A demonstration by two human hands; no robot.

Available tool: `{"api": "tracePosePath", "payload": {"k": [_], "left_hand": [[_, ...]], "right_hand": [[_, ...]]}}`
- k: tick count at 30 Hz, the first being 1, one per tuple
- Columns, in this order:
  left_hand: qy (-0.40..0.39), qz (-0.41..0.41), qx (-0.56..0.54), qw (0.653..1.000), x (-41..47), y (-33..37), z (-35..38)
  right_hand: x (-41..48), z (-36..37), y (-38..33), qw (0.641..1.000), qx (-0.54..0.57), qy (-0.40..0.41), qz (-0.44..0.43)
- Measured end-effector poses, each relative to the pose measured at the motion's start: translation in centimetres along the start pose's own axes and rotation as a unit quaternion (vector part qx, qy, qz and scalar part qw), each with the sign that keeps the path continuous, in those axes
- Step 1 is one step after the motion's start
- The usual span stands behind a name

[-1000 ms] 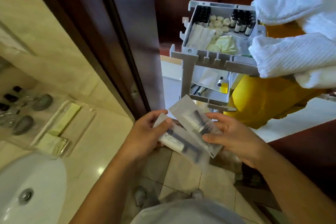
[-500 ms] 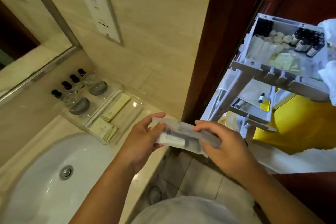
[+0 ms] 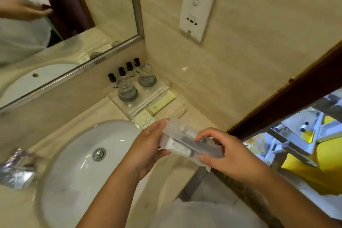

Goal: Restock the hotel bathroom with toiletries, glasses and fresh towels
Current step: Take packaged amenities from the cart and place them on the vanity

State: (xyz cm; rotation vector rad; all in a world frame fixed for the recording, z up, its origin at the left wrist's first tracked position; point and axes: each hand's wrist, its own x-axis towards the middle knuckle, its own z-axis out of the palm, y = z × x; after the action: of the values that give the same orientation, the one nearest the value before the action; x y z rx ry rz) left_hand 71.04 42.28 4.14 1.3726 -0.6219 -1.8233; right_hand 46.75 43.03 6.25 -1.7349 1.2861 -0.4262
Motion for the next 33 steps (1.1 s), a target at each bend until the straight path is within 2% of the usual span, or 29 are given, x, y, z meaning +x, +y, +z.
{"api": "tracePosePath", "payload": {"k": [2, 4, 8, 14, 20, 22, 25, 29, 33], "left_hand": [[-0.002, -0.010, -0.021, 1.000, -0.4, 0.1, -1.1], [-0.006, 0.015, 0.010, 1.000, -0.6, -0.2, -2.0], [0.038, 0.044, 0.037, 0.998, -0.7, -1.2, -3.1], [0.075, 0.069, 0.017, 0.995, -0.5, -1.7, -4.4], [0.030, 0.094, 0.132, 0.986, 1.0, 0.6, -4.7], [0.031, 0.101, 0.149, 0.983, 2.0, 1.8, -4.4], [0.067, 0.100, 0.140, 0.983, 3.6, 3.2, -3.9], [0.163, 0.111, 0.125, 0.972, 6.0, 3.3, -3.6], [0.204, 0.098, -0.003, 0.974, 8.0, 1.7, -2.3]], "right_hand": [[0.9, 0.7, -0.3, 1.000, -0.017, -0.012, -0.022], [1.8, 1.1, -0.2, 0.998, -0.042, -0.028, -0.042], [3.4, 1.4, -0.4, 0.996, -0.053, -0.059, -0.046], [6.3, 1.5, -0.4, 0.996, 0.061, -0.047, 0.051], [11.5, 0.6, -1.2, 0.981, 0.111, -0.149, 0.051], [13.6, 0.6, -1.7, 0.968, 0.124, -0.209, 0.065], [16.0, 0.6, -2.1, 0.950, 0.126, -0.273, 0.086], [18.5, 0.5, -1.3, 0.939, 0.191, -0.262, 0.111], [20.4, 1.1, 0.3, 0.925, 0.264, -0.218, 0.165]]}}
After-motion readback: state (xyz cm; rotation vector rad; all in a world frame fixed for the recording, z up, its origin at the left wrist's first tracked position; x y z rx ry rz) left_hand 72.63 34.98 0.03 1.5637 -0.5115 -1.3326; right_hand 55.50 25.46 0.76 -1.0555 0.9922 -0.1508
